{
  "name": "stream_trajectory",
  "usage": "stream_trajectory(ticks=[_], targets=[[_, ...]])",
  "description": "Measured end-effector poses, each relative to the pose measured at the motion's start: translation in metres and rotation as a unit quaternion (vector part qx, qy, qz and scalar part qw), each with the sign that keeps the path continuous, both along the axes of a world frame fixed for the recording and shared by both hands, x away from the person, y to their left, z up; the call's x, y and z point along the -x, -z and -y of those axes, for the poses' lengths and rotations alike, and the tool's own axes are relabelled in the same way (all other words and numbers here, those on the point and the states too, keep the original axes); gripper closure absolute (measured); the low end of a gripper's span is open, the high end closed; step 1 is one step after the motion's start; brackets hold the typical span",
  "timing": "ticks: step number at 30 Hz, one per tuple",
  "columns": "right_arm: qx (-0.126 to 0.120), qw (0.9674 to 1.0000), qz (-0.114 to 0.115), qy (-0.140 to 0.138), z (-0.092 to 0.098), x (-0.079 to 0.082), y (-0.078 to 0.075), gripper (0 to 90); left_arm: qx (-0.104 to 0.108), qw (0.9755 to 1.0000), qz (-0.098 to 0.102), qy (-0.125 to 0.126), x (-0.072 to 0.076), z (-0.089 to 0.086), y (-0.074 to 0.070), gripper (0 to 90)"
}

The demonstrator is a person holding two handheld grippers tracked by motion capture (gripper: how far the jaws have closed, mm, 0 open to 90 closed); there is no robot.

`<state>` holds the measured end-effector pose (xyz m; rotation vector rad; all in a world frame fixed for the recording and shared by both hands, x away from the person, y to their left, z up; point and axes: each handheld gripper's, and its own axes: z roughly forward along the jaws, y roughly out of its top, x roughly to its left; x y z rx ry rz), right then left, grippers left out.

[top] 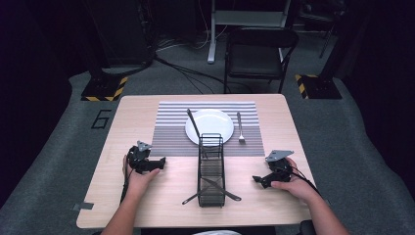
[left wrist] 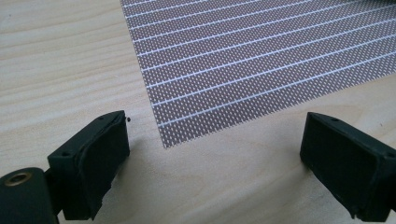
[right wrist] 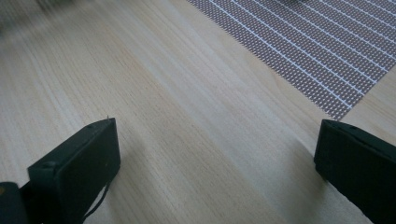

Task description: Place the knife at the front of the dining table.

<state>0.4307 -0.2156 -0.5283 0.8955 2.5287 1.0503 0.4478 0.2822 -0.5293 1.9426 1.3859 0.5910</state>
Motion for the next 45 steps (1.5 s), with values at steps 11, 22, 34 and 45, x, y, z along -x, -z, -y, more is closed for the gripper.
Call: stream_trajectory(ticks=[11, 22, 34, 45], targets=[[0.000, 1.0000, 0.000, 0.000, 0.000, 0.000, 0.000, 0.0, -0.003, 1.0000, 0.001, -0.002, 0.000, 0.001, 0.000, 8.2], [0.000, 1.0000, 0.000, 0.000, 0.000, 0.000, 0.000, 0.0, -0.003, 1.0000, 0.002, 0.000, 0.001, 0.002, 0.000, 10.8], [0.000, 1.0000, 0.000, 0.000, 0.000, 0.000, 0.000, 0.0, 0.030, 0.9995, 0.012, -0.003, 0.008, 0.004, -0.013, 32.8], [0.000, 1.0000, 0.000, -0.002, 0.000, -0.001, 0.000, 0.0, 0.053, 0.9985, 0.003, -0.009, 0.022, 0.011, -0.040, 35.5]])
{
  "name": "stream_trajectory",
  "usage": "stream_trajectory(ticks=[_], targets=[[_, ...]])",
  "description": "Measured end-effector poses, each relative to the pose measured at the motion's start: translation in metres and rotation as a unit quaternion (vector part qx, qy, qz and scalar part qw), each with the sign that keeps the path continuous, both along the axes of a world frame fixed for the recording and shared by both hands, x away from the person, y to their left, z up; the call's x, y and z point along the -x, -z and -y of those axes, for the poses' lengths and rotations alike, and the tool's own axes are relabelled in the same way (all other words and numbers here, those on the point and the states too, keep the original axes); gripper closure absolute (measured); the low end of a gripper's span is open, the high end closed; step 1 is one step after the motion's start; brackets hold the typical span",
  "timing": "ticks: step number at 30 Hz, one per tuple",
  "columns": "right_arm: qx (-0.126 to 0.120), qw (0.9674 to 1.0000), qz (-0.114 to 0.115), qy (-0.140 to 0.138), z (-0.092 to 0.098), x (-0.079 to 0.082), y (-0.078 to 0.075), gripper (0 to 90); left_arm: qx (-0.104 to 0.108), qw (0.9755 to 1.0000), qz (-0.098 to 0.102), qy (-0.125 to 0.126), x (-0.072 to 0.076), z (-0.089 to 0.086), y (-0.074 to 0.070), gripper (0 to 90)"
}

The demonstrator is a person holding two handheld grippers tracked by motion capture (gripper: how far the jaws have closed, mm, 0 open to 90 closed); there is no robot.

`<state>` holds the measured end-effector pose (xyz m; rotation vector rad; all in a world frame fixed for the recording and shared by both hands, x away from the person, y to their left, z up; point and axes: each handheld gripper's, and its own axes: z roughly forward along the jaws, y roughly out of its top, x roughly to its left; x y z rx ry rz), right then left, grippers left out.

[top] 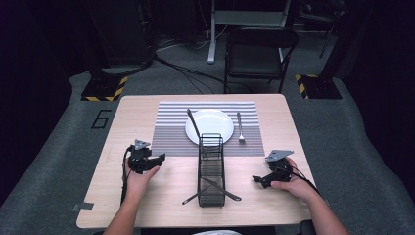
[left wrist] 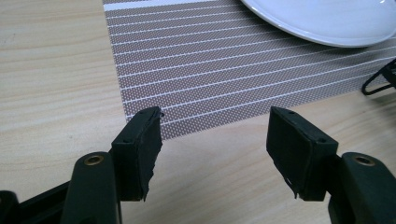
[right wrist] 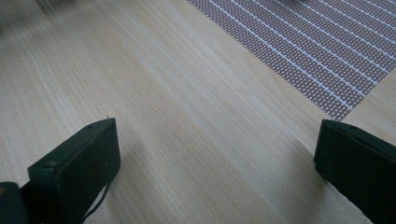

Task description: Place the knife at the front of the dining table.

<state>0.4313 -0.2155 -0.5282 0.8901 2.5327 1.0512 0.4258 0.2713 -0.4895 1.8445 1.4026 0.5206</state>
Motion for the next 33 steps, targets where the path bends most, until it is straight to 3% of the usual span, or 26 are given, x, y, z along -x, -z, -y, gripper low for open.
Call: stream_trajectory(ticks=[15, 24, 33], targets=[[0.000, 1.0000, 0.000, 0.000, 0.000, 0.000, 0.000, 0.0, 0.042, 0.9990, 0.006, 0.016, 0.008, 0.006, -0.037, 37.8], [0.000, 1.0000, -0.001, 0.001, 0.000, 0.000, 0.000, 0.0, 0.028, 0.9987, 0.023, 0.035, 0.011, 0.020, -0.060, 38.2], [0.001, 1.0000, 0.001, -0.001, 0.000, 0.000, 0.000, 0.0, 0.028, 0.9966, 0.035, 0.069, 0.008, 0.042, -0.086, 48.0]])
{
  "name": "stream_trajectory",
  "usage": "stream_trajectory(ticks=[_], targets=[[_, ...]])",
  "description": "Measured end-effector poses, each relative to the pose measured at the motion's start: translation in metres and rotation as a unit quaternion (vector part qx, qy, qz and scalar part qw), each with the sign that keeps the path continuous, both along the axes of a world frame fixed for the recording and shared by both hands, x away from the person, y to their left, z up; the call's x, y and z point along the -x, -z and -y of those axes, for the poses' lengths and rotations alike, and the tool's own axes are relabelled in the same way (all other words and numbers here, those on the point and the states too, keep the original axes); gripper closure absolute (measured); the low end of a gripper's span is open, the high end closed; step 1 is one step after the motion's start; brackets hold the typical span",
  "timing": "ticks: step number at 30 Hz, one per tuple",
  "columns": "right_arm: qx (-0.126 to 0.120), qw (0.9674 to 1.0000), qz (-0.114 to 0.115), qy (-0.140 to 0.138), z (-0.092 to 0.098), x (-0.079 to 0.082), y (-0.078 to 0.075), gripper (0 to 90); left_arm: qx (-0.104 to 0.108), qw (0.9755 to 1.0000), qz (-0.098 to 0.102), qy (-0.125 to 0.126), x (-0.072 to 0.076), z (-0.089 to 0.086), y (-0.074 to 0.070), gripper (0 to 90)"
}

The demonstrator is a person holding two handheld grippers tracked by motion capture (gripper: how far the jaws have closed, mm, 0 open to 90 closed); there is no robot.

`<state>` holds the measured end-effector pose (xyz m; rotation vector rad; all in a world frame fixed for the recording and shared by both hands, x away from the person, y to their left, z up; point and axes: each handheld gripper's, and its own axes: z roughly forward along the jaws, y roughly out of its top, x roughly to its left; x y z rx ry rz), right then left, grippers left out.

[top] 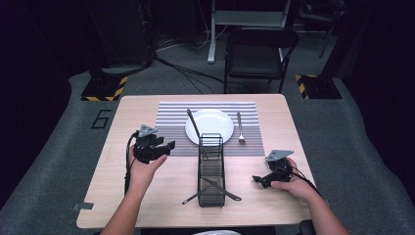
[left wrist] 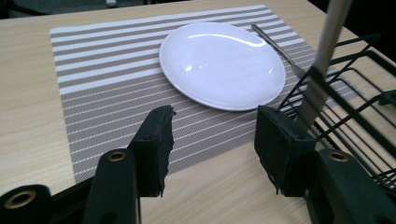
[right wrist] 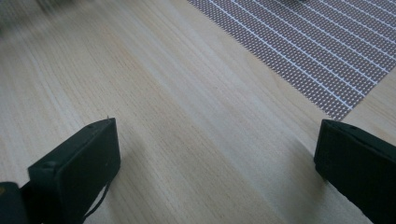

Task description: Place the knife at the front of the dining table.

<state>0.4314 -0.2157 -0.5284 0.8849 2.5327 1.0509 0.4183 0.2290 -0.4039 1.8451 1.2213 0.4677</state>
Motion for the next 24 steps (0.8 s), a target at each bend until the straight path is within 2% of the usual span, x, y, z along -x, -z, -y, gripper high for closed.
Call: stream_trajectory(ticks=[7, 10, 18, 24], targets=[[0.000, 1.0000, 0.001, -0.001, 0.000, 0.000, 0.000, 0.0, 0.010, 0.9997, 0.011, 0.017, -0.003, 0.019, -0.015, 52.6], [0.000, 1.0000, 0.000, 0.000, 0.000, 0.000, 0.000, 0.0, 0.006, 0.9993, 0.017, 0.032, -0.005, 0.027, -0.019, 53.4], [0.000, 1.0000, 0.000, 0.000, 0.000, 0.000, 0.000, 0.0, -0.007, 0.9981, 0.017, 0.058, -0.014, 0.046, -0.023, 59.3], [0.000, 1.0000, 0.001, 0.000, 0.000, 0.000, 0.000, 0.0, -0.003, 0.9972, 0.012, 0.073, -0.020, 0.059, -0.022, 60.2]])
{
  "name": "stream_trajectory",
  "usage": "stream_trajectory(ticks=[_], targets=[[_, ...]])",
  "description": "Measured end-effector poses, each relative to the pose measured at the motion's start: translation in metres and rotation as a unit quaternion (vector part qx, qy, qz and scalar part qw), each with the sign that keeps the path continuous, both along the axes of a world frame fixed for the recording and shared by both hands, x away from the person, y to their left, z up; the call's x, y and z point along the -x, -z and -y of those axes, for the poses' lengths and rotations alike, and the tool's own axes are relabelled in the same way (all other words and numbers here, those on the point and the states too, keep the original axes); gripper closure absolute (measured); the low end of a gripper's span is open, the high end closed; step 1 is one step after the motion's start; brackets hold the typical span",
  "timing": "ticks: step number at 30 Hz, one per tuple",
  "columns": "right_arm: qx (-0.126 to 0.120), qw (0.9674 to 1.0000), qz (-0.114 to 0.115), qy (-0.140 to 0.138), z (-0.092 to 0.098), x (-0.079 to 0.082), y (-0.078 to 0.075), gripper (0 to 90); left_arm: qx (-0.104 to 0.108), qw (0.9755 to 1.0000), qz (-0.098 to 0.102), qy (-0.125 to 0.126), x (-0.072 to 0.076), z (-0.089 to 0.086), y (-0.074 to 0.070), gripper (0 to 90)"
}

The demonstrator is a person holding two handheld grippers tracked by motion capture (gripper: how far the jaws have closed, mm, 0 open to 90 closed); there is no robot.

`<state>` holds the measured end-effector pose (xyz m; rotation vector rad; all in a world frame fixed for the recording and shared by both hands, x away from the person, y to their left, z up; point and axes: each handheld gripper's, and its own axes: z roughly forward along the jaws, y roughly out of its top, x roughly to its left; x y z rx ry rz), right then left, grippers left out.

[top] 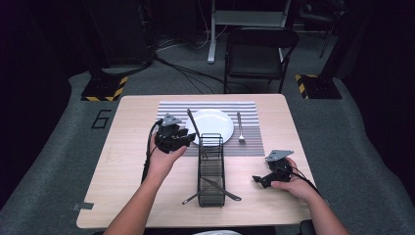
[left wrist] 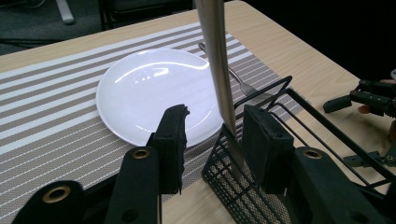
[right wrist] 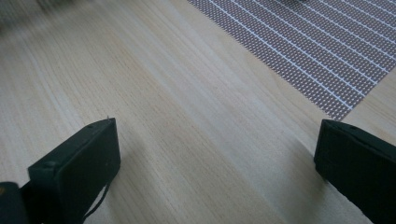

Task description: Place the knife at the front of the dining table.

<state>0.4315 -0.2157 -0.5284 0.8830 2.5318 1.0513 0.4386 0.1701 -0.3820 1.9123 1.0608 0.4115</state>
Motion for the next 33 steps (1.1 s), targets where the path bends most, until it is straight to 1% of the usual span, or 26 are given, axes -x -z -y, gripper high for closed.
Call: stream_trajectory(ticks=[4, 5, 7, 13, 15, 16, 17, 20, 22, 29, 33], targets=[[0.000, 1.0000, -0.001, 0.000, 0.000, 0.000, 0.000, 0.0, -0.003, 1.0000, 0.005, 0.005, -0.004, 0.007, -0.001, 62.3], [0.000, 1.0000, -0.001, 0.000, 0.000, 0.000, 0.000, 0.0, -0.001, 1.0000, 0.009, 0.002, -0.005, 0.009, -0.001, 63.8], [0.000, 1.0000, 0.000, 0.000, 0.000, 0.000, 0.000, 0.0, 0.004, 0.9999, 0.009, 0.003, -0.007, 0.010, 0.000, 65.2], [0.000, 1.0000, -0.001, 0.000, 0.000, 0.000, 0.000, 0.0, 0.014, 0.9999, -0.001, 0.007, -0.013, 0.016, 0.005, 66.1], [0.000, 1.0000, -0.001, 0.000, 0.000, 0.000, 0.000, 0.0, 0.015, 0.9998, -0.004, 0.009, -0.015, 0.018, 0.007, 66.2], [0.000, 1.0000, -0.006, 0.003, 0.000, 0.001, 0.000, 0.0, 0.013, 0.9999, -0.006, 0.010, -0.016, 0.019, 0.008, 66.4], [0.000, 1.0000, -0.003, 0.001, 0.000, 0.000, 0.000, 0.0, 0.013, 0.9998, -0.007, 0.010, -0.016, 0.019, 0.009, 66.4], [0.001, 1.0000, -0.006, 0.003, 0.000, 0.001, 0.000, 0.0, 0.018, 0.9997, -0.009, 0.009, -0.017, 0.020, 0.012, 67.0], [0.000, 1.0000, -0.006, 0.003, 0.000, 0.001, 0.000, 0.0, 0.017, 0.9998, -0.008, 0.010, -0.018, 0.021, 0.013, 67.5], [0.001, 1.0000, -0.006, 0.002, 0.000, 0.001, 0.000, 0.0, 0.010, 0.9999, -0.003, 0.009, -0.019, 0.019, 0.014, 76.5], [0.000, 1.0000, -0.006, 0.003, 0.000, 0.001, 0.000, 0.0, 0.013, 0.9999, -0.002, 0.010, -0.019, 0.019, 0.014, 77.5]])
